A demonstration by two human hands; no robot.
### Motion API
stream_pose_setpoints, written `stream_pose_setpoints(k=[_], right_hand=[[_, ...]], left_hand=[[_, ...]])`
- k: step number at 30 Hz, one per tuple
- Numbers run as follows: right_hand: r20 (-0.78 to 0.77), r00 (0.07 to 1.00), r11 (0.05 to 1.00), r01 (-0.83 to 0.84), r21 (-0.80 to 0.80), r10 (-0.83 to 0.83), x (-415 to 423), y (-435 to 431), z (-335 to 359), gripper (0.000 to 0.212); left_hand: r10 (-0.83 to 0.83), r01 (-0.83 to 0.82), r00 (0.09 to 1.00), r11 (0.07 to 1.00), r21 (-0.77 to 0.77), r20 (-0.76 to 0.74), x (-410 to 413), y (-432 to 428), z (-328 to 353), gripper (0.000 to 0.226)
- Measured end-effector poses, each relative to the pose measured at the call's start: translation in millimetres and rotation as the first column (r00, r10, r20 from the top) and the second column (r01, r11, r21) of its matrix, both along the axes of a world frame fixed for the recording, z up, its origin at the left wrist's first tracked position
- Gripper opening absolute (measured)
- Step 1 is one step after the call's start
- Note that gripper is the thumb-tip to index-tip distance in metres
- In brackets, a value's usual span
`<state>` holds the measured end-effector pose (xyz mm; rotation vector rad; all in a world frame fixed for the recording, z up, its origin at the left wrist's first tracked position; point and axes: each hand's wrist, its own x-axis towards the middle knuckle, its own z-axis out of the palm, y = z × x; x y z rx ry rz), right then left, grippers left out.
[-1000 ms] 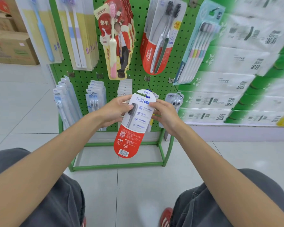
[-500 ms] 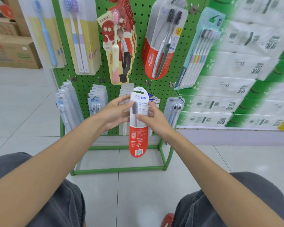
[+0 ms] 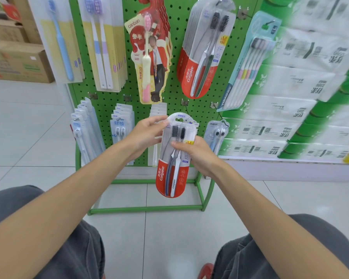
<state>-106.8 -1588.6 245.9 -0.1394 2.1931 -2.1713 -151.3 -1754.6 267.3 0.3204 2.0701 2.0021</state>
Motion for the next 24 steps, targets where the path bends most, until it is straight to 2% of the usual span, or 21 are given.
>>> stream_pose_setpoints(k=[3,7,12,17,21,24], right_hand=[[0.0,1.0,1.0,0.003,0.025,-0.003,1,1,1,0.025],[-0.001,1.0,0.999,0.028,0.038,-0.028,0,3,2,0.032],[0.002,0.997,0.996,0.074,-0.038,-0.074,-2,6,3,0.029],[0.019,0.996,0.996,0.089,-0.012,-0.089,-1,3,7,0.028],[-0.017,0.994,0.992,0.105,0.065,-0.104,-1,0,16,0.031],[-0.211,0.961,0.941,0.23,0.25,-0.179,0,8,37,0.042]], left_hand=[[-0.001,0.001,0.999,1.0,-0.011,-0.033,3,1,1,0.031],[0.096,-0.098,0.992,0.995,-0.018,-0.085,5,2,4,0.017],[0.116,-0.12,0.989,0.992,-0.035,-0.087,5,2,3,0.01],[0.103,-0.108,0.99,0.993,-0.044,-0.101,4,3,2,0.013],[0.114,-0.121,0.986,0.991,-0.056,-0.12,5,2,14,0.012],[0.118,-0.131,0.982,0.988,-0.081,-0.15,7,3,33,0.005]])
